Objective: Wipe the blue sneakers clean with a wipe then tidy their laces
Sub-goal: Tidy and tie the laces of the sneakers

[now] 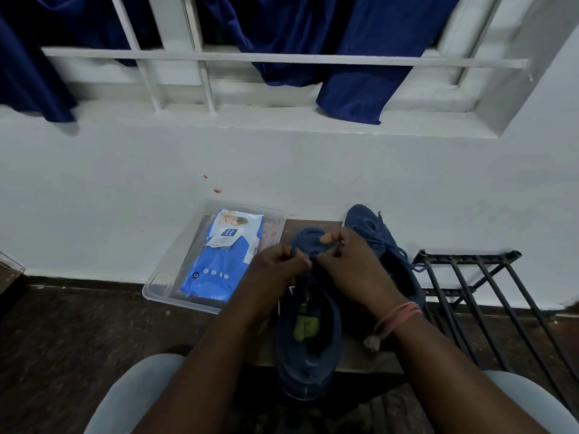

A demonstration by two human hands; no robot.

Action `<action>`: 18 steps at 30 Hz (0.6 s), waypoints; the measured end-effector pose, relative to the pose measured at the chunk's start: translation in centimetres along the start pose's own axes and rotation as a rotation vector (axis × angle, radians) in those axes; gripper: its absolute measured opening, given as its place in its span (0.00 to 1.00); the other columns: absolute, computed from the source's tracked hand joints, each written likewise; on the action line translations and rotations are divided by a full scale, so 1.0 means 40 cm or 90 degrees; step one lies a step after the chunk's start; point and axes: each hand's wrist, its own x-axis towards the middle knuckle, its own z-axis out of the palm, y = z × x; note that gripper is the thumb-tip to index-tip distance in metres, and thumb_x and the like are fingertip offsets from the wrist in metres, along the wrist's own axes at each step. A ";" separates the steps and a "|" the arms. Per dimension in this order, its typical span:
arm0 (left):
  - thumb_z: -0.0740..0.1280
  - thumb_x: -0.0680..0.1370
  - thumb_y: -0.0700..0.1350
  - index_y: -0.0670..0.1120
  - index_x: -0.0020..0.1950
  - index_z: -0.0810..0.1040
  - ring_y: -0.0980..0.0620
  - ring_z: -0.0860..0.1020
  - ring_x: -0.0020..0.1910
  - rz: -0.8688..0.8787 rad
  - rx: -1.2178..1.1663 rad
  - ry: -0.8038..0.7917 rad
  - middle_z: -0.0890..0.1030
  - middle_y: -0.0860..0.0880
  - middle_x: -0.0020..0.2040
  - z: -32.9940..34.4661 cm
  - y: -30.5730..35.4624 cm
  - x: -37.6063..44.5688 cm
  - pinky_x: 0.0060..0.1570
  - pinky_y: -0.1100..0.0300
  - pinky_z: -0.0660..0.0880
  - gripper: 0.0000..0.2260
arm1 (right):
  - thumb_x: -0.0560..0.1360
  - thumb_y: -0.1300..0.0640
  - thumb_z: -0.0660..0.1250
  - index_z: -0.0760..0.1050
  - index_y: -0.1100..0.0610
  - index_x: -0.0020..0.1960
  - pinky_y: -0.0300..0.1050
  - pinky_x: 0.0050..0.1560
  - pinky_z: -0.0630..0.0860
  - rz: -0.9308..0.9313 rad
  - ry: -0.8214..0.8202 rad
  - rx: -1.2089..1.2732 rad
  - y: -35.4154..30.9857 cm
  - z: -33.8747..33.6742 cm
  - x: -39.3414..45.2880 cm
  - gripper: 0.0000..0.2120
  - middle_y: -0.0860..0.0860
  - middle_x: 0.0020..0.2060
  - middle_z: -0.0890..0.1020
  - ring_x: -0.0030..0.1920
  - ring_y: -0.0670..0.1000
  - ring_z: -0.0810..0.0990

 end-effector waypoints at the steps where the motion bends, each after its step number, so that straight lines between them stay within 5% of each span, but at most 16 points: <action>1: 0.71 0.78 0.40 0.40 0.50 0.81 0.49 0.79 0.39 0.011 -0.050 -0.005 0.81 0.43 0.40 0.000 0.003 0.004 0.39 0.58 0.77 0.04 | 0.77 0.63 0.63 0.74 0.56 0.52 0.41 0.39 0.73 0.037 -0.021 0.090 -0.004 -0.004 0.000 0.06 0.54 0.39 0.80 0.36 0.48 0.77; 4: 0.69 0.78 0.39 0.42 0.46 0.77 0.50 0.76 0.35 0.047 -0.201 0.013 0.77 0.43 0.38 -0.009 0.003 0.023 0.35 0.59 0.76 0.03 | 0.78 0.66 0.57 0.72 0.59 0.52 0.44 0.34 0.74 0.118 -0.107 0.519 -0.023 -0.024 0.004 0.07 0.57 0.36 0.76 0.32 0.50 0.75; 7: 0.71 0.74 0.42 0.43 0.45 0.77 0.51 0.73 0.33 0.077 -0.242 0.075 0.77 0.44 0.37 -0.018 -0.011 0.054 0.36 0.57 0.71 0.05 | 0.79 0.65 0.61 0.71 0.56 0.53 0.42 0.29 0.72 0.069 0.000 0.804 -0.033 -0.066 0.013 0.06 0.53 0.35 0.75 0.31 0.51 0.73; 10: 0.69 0.80 0.39 0.44 0.54 0.77 0.53 0.71 0.29 0.109 -0.191 0.182 0.78 0.49 0.35 -0.024 -0.021 0.080 0.31 0.60 0.70 0.04 | 0.79 0.68 0.65 0.76 0.56 0.59 0.43 0.28 0.72 -0.087 0.170 0.546 -0.024 -0.105 0.012 0.12 0.53 0.37 0.78 0.28 0.50 0.74; 12: 0.67 0.81 0.41 0.48 0.58 0.76 0.51 0.76 0.31 0.188 -0.055 0.270 0.81 0.53 0.41 -0.031 -0.028 0.097 0.33 0.58 0.73 0.07 | 0.79 0.69 0.64 0.80 0.56 0.55 0.42 0.33 0.75 -0.139 0.186 0.273 -0.012 -0.117 0.015 0.12 0.52 0.36 0.81 0.28 0.49 0.78; 15: 0.66 0.78 0.37 0.51 0.59 0.78 0.51 0.77 0.46 0.339 0.288 0.342 0.79 0.54 0.52 -0.040 -0.043 0.124 0.45 0.60 0.70 0.13 | 0.77 0.66 0.65 0.82 0.51 0.51 0.41 0.49 0.74 -0.199 0.208 -0.041 0.011 -0.103 0.026 0.13 0.48 0.46 0.82 0.45 0.46 0.81; 18: 0.71 0.73 0.39 0.54 0.52 0.81 0.48 0.75 0.55 0.348 0.618 0.348 0.78 0.50 0.57 -0.043 -0.068 0.145 0.48 0.60 0.66 0.13 | 0.75 0.57 0.68 0.81 0.45 0.50 0.51 0.58 0.60 -0.197 0.278 -0.386 0.028 -0.064 0.037 0.08 0.44 0.57 0.78 0.61 0.52 0.70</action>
